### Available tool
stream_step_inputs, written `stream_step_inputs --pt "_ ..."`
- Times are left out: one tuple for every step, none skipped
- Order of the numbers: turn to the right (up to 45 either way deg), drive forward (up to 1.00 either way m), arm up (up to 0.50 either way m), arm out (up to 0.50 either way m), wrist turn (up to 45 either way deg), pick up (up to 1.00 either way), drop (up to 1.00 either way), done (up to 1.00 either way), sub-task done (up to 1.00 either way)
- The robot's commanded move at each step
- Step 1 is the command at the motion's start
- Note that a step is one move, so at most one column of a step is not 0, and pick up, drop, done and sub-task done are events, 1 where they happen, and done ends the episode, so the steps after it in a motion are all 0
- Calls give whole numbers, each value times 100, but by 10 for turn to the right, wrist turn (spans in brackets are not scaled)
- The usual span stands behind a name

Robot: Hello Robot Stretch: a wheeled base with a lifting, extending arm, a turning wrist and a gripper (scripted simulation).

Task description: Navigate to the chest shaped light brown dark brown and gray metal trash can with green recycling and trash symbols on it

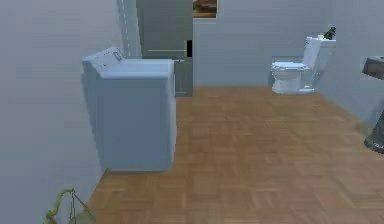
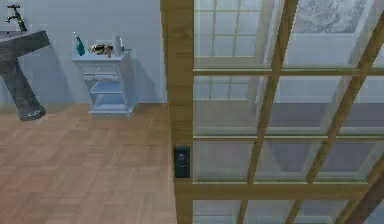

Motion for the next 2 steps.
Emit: stream_step_inputs --pt "120 0 0 0 0 0 0 0 0" --pt "0 100 0 0 0 0 0 0 0"
